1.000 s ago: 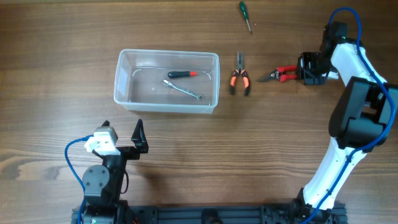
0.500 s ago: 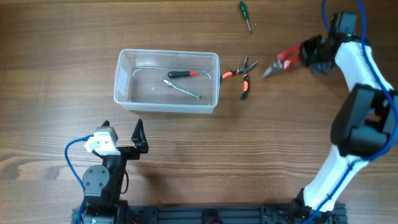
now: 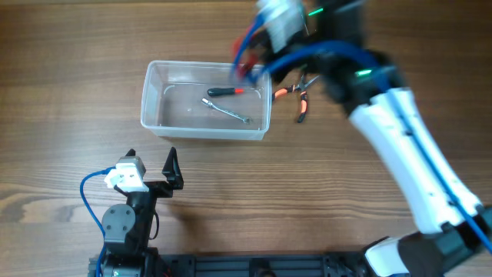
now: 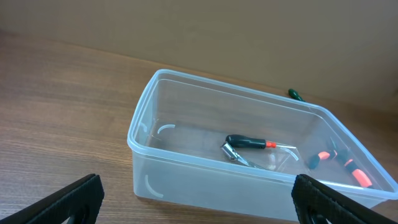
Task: Pack container
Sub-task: 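Place the pruning shears into the container and open the gripper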
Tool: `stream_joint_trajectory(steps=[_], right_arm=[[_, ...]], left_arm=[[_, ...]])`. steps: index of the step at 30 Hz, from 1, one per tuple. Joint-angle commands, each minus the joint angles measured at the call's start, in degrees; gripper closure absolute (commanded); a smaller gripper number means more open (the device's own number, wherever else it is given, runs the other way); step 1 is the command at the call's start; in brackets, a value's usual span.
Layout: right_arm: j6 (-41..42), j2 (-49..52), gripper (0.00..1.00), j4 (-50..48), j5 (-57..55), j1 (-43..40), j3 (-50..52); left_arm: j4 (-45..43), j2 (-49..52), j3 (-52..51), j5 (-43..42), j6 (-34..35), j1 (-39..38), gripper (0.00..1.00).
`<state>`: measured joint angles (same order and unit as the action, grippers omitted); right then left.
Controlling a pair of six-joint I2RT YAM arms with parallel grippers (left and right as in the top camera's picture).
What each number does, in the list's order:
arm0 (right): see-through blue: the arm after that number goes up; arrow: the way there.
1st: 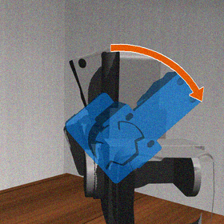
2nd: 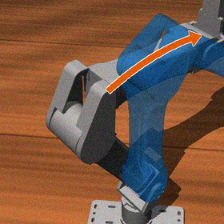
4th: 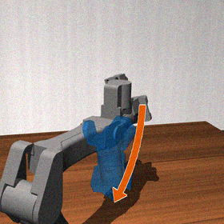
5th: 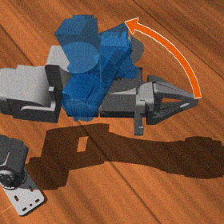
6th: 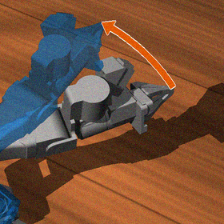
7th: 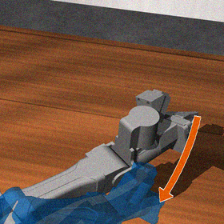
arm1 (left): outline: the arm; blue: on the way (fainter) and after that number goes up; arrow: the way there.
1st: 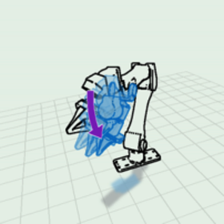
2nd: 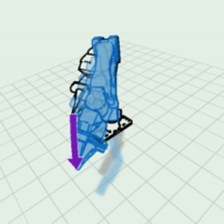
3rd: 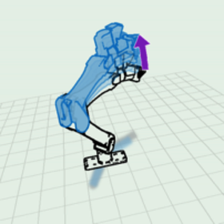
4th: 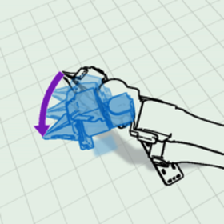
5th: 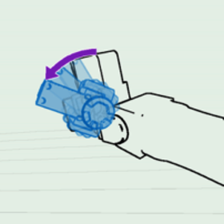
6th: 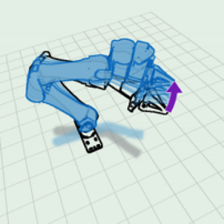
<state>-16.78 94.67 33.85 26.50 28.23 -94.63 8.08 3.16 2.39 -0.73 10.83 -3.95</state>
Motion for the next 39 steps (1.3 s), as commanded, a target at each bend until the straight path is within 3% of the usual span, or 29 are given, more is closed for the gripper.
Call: stream_joint_trajectory(steps=[1, 11, 19, 20, 21, 22, 25, 27, 30, 33, 36, 39], right_arm=[[-24.85, 7.02, 0.96, 0.63, -8.31, 5.79, 0.70], [-29.79, 24.11, 0.96, -2.78, -10.01, 6.75, 0.68], [-29.22, 26.08, 0.96, -2.82, -10.54, 6.97, 0.68], [-27.36, 26.05, 0.79, -3.28, -11.58, 6.97, 0.66], [-25.11, 25.81, 0.50, -3.43, -12.74, 6.97, 0.39], [-22.60, 25.55, 0.31, -3.43, -13.92, 6.97, -0.15], [-14.97, 22.36, 0.15, -2.95, -16.26, 6.95, -2.54], [-14.53, 18.27, 0.14, -2.40, -17.59, 6.95, -3.98], [-11.26, 11.78, 0.22, -2.69, -24.41, 6.60, -5.16], [1.07, 4.70, 0.21, -3.43, -33.42, 2.64, -5.29], [15.80, 1.79, 0.15, -0.15, -33.24, -4.85, -5.27], [32.65, 2.51, 0.21, 6.54, -32.48, -13.33, -4.85]], left_arm=[[0.04, -0.09, -0.26, 0.15, 0.52, 0.33, 0.00], [0.04, -0.09, -0.24, 0.15, 0.52, 0.33, 0.00], [0.04, -0.09, -0.24, 0.15, 0.52, 0.33, 0.00], [0.04, -0.09, -0.24, 0.15, 0.52, 0.33, 0.00], [0.04, -0.09, -0.26, 0.15, 0.52, 0.33, 0.00], [0.04, -0.09, -0.26, 0.15, 0.52, 0.33, 0.00], [0.04, -0.09, -0.24, 0.15, 0.52, 0.33, 0.00], [0.04, -0.09, -0.24, 0.15, 0.52, 0.33, 0.00], [0.04, -0.09, -0.26, 0.15, 0.52, 0.33, 0.00], [0.04, -0.09, -0.24, 0.15, 0.52, 0.33, 0.00], [0.04, -0.09, -0.26, 0.15, 0.52, 0.33, 0.00], [0.04, -0.09, -0.26, 0.15, 0.52, 0.33, 0.00]])
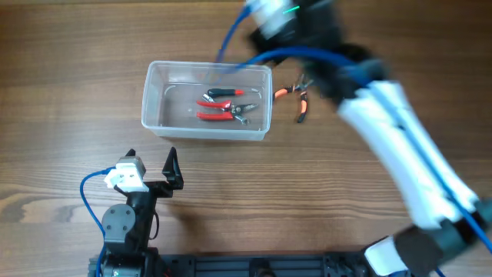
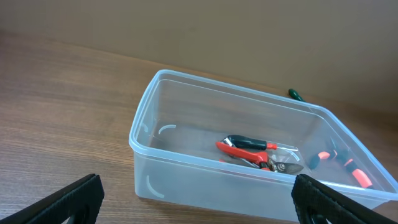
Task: Pack container
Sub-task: 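Place the pruning shears into the container and open the gripper, then grasp the orange-handled needle-nose pliers with the right gripper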
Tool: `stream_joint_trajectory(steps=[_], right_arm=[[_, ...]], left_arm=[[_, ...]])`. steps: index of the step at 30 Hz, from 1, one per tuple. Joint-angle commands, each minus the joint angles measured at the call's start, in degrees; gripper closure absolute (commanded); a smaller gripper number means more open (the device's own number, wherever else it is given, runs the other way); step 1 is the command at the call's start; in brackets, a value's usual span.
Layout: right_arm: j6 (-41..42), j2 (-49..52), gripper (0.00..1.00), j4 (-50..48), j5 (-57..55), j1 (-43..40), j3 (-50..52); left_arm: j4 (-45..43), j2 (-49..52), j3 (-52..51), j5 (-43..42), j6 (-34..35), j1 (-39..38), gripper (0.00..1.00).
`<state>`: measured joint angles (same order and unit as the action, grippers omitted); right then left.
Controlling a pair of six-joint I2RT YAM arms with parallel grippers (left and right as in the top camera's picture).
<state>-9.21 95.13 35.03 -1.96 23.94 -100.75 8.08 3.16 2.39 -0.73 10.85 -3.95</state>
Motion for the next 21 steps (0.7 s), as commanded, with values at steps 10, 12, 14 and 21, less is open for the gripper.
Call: stream_joint_trajectory(steps=[10, 12, 14, 21], right_arm=[[52.00, 16.48, 0.40, 24.41, 6.56, -18.84, 5.49], [52.00, 19.78, 0.40, 24.65, 6.54, -18.05, 5.49], [51.98, 22.34, 0.40, 24.48, 6.54, -17.20, 5.51], [47.06, 27.17, 0.40, 22.47, 6.80, -14.12, 5.53]], left_arm=[[0.04, -0.09, -0.24, 0.15, 0.50, 0.33, 0.00], [0.04, -0.09, -0.24, 0.15, 0.50, 0.33, 0.00], [0.04, -0.09, -0.24, 0.15, 0.50, 0.33, 0.00], [0.04, -0.09, -0.24, 0.15, 0.50, 0.33, 0.00]])
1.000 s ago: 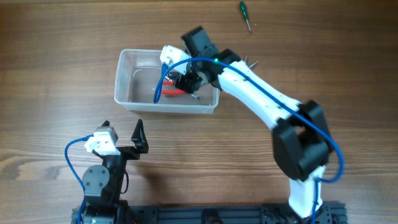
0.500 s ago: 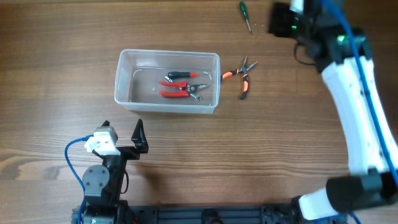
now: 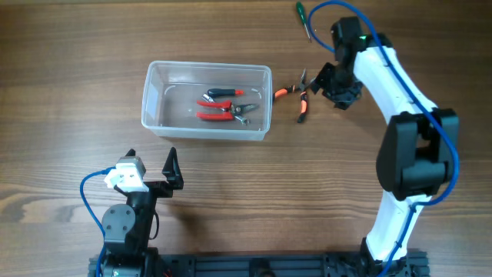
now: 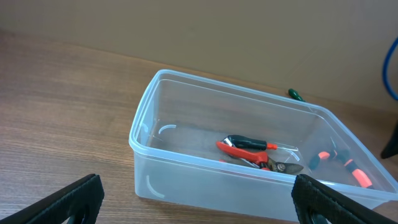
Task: Pack container
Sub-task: 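Grasp the orange-handled needle-nose pliers with the right gripper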
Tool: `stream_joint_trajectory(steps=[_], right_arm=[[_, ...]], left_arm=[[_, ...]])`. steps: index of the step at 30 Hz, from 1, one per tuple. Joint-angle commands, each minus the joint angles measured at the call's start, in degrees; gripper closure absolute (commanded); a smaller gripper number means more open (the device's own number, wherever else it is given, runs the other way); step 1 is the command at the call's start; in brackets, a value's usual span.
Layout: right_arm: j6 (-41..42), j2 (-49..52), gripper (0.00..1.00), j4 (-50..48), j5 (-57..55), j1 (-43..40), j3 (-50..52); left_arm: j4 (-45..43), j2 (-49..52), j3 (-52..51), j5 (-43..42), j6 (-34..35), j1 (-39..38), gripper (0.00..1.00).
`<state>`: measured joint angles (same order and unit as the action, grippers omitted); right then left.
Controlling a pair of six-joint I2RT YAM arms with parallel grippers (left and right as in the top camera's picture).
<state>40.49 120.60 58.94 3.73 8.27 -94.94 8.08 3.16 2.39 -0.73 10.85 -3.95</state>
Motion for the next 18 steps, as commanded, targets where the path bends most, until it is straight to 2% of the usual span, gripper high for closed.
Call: stream_joint_trajectory(steps=[1, 7, 11, 18], right_arm=[[-4.42, 1.81, 0.40, -1.95, 1.07, 2.10, -0.28], [-7.69, 2.23, 0.41, -4.48, -0.02, 3.52, 0.13], [-8.02, 3.74, 0.47, -6.88, 0.00, 3.56, 0.94], [-10.01, 6.78, 0.50, -7.04, 0.22, 3.56, 0.96]], left_arm=[[0.04, -0.09, -0.24, 0.15, 0.50, 0.33, 0.00], [0.04, -0.09, -0.24, 0.15, 0.50, 0.33, 0.00], [0.04, -0.09, -0.24, 0.15, 0.50, 0.33, 0.00], [0.04, -0.09, -0.24, 0.15, 0.50, 0.33, 0.00]])
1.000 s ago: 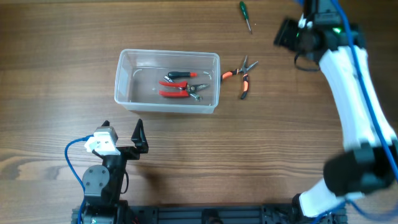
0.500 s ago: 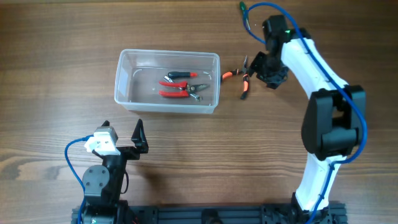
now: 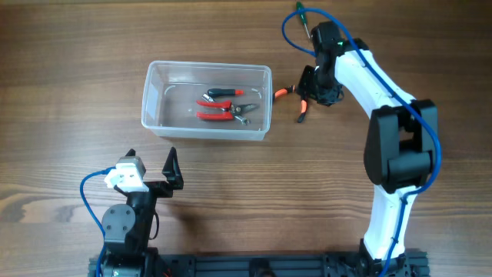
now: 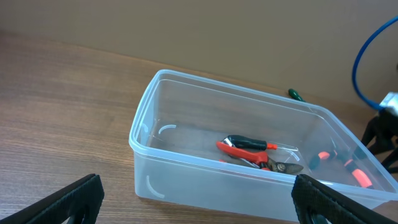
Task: Pack container
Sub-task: 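Grasp the orange-handled needle-nose pliers with the right gripper, then lower the pliers into the container and release them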
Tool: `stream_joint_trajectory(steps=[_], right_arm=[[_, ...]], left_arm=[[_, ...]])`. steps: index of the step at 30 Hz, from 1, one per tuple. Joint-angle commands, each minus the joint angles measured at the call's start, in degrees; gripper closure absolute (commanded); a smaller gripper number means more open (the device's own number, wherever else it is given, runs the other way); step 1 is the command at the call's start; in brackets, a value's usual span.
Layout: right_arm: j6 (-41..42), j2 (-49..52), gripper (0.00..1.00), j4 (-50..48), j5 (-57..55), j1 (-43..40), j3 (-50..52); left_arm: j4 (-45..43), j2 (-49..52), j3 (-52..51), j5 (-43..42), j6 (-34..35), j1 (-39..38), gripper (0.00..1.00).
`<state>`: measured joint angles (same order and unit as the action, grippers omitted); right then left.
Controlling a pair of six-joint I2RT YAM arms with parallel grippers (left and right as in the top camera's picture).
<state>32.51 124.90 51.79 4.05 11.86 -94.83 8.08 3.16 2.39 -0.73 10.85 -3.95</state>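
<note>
A clear plastic container [image 3: 154, 115] [image 4: 186, 177] sits left of centre. Inside lie a black-handled screwdriver [image 3: 224, 91] [image 4: 249, 142] and red pliers [image 3: 219, 111] [image 4: 239, 154]. Orange-and-black pliers [image 3: 300, 107] lie on the table just right of the container. My right gripper [image 3: 310, 87] hangs directly over them, its dark fingers [image 4: 375, 132] looking spread and holding nothing. A green screwdriver [image 3: 301, 13] [image 4: 295, 94] lies at the far edge. My left gripper [image 3: 152, 163] [image 4: 198, 198] rests open in front of the container, empty.
The wooden table [image 3: 69, 46] carries nothing else. The right arm's blue cable [image 3: 288, 27] loops over the green screwdriver. The left arm's base [image 3: 123, 223] stands at the near edge.
My right gripper has moved a little left, from just right of the orange pliers to directly over them. The container, its contents and the left arm have not moved.
First the container held the screwdriver and a metal wrench, with my right arm blurred over its right end. Then red pliers lay inside too. After that the right gripper stood beside the orange pliers on the table, and now it is over them.
</note>
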Motion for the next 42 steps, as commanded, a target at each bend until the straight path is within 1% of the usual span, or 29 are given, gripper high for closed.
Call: stream_joint_trajectory(steps=[1, 3, 6, 8, 9, 10, 12, 16, 22, 23, 26, 29, 31, 34, 37, 40, 42], right_arm=[[-2.60, 2.80, 0.51, 0.13, -0.11, -0.02, 0.85], [-2.60, 3.15, 0.51, 0.52, -0.13, -0.02, 0.85], [-2.62, 3.15, 0.66, 0.31, -0.15, -0.02, 0.87], [-2.91, 3.15, 0.73, 0.11, -0.13, -0.02, 0.90], [-3.21, 3.15, 0.78, 0.13, -0.13, -0.02, 0.92], [-4.07, 3.15, 0.81, 0.11, -0.11, -0.02, 1.01], [-5.90, 3.15, 0.83, 0.13, -0.17, -0.02, 1.01], [-7.06, 3.13, 0.96, 0.68, -1.49, -0.02, 0.98], [-7.10, -0.61, 0.96, 4.76, -11.89, -0.35, -1.09], [-7.78, -2.62, 0.96, 5.22, -13.44, -0.35, -2.10], [-12.11, -8.09, 0.96, 3.85, -13.20, 0.11, -4.09], [-17.55, -14.88, 0.96, 0.15, -10.19, 1.77, -5.46], [-23.04, -18.82, 0.96, -3.89, -5.62, 3.63, -5.46], [-31.78, -21.31, 0.96, -8.50, 2.54, 7.15, -5.46], [-40.98, -21.18, 0.96, -11.23, 9.27, 11.50, -5.42], [-55.21, -19.23, 0.96, -13.44, 9.97, 16.24, -4.90], [-66.79, -16.85, 0.96, -14.10, 9.92, 18.53, -4.90]], left_arm=[[0.04, -0.09, -0.26, 0.15, 0.50, 0.33, 0.00], [0.04, -0.09, -0.24, 0.15, 0.50, 0.33, 0.00], [0.04, -0.09, -0.24, 0.15, 0.50, 0.33, 0.00], [0.04, -0.09, -0.24, 0.15, 0.50, 0.33, 0.00], [0.04, -0.09, -0.24, 0.15, 0.50, 0.33, 0.00], [0.04, -0.09, -0.24, 0.15, 0.50, 0.33, 0.00], [0.04, -0.09, -0.24, 0.15, 0.50, 0.33, 0.00], [0.04, -0.09, -0.24, 0.15, 0.50, 0.33, 0.00], [0.02, -0.09, -0.24, 0.15, 0.50, 0.33, 0.00], [0.04, -0.09, -0.26, 0.15, 0.50, 0.33, 0.00], [0.04, -0.09, -0.26, 0.15, 0.50, 0.33, 0.00], [0.04, -0.09, -0.24, 0.15, 0.50, 0.33, 0.00], [0.04, -0.09, -0.26, 0.15, 0.50, 0.33, 0.00], [0.04, -0.09, -0.26, 0.15, 0.50, 0.33, 0.00], [0.04, -0.09, -0.24, 0.15, 0.50, 0.33, 0.00], [0.04, -0.09, -0.24, 0.15, 0.50, 0.33, 0.00], [0.04, -0.09, -0.24, 0.15, 0.50, 0.33, 0.00]])
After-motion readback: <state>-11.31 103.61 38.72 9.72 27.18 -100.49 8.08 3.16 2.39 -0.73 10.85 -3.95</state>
